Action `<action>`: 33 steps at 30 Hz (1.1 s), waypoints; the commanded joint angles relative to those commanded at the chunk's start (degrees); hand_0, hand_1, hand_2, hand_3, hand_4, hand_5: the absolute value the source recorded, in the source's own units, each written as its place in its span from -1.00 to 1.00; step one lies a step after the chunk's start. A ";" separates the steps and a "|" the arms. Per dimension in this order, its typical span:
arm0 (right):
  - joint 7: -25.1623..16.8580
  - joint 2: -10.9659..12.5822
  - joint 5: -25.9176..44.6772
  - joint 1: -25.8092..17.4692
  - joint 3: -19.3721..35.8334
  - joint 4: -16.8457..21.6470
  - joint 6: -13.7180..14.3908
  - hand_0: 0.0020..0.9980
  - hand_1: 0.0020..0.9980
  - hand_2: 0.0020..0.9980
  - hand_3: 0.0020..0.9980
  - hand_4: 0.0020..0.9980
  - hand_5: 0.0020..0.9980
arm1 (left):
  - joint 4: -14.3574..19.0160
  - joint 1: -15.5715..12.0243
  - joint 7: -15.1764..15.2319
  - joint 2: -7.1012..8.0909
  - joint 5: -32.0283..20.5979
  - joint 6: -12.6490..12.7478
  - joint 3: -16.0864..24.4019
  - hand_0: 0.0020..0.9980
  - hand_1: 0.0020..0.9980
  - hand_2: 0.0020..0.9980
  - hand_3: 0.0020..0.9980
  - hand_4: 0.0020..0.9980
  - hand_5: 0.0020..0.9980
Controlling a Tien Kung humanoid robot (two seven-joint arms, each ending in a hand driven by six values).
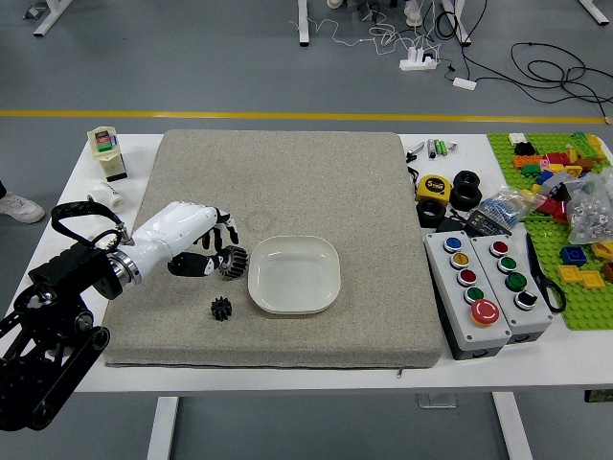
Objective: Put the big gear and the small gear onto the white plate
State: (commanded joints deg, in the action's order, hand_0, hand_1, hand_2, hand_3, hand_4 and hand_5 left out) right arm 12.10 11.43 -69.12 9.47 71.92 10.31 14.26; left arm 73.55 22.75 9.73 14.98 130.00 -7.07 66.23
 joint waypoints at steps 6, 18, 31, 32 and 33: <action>-0.03 0.03 0.12 0.05 0.02 0.00 0.04 0.31 0.33 0.50 0.12 0.51 0.23 | -0.30 0.09 0.04 -0.01 0.00 0.59 0.16 -0.38 -0.32 0.00 0.15 -1.00 -1.00; 0.03 0.04 0.14 0.08 -0.17 0.00 0.04 0.31 0.33 0.50 0.12 0.51 0.23 | -3.82 2.23 0.96 0.25 0.00 -1.39 -1.96 0.33 0.57 0.80 0.74 0.47 -0.98; 0.11 -0.10 0.15 -0.07 -0.41 0.00 0.07 0.31 0.33 0.50 0.12 0.51 0.23 | -8.62 5.42 1.10 -0.82 0.00 -0.64 -8.01 0.43 0.65 0.85 0.76 0.56 -0.97; 0.11 -0.11 0.15 -0.08 -0.44 0.00 0.07 0.31 0.33 0.50 0.12 0.51 0.23 | -8.77 5.51 1.12 -0.89 0.00 -0.58 -8.14 0.42 0.64 0.85 0.74 0.54 -0.97; 0.11 -0.11 0.18 -0.11 -0.47 0.00 0.07 0.31 0.33 0.50 0.12 0.51 0.23 | -9.09 5.62 1.13 -1.08 0.00 -0.44 -8.18 0.42 0.64 0.85 0.74 0.54 -0.97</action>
State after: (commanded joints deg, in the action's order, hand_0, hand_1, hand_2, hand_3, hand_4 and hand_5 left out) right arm 12.21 11.32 -68.94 9.36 71.45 10.31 14.33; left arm 64.46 28.38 10.86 13.91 130.00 -7.51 58.05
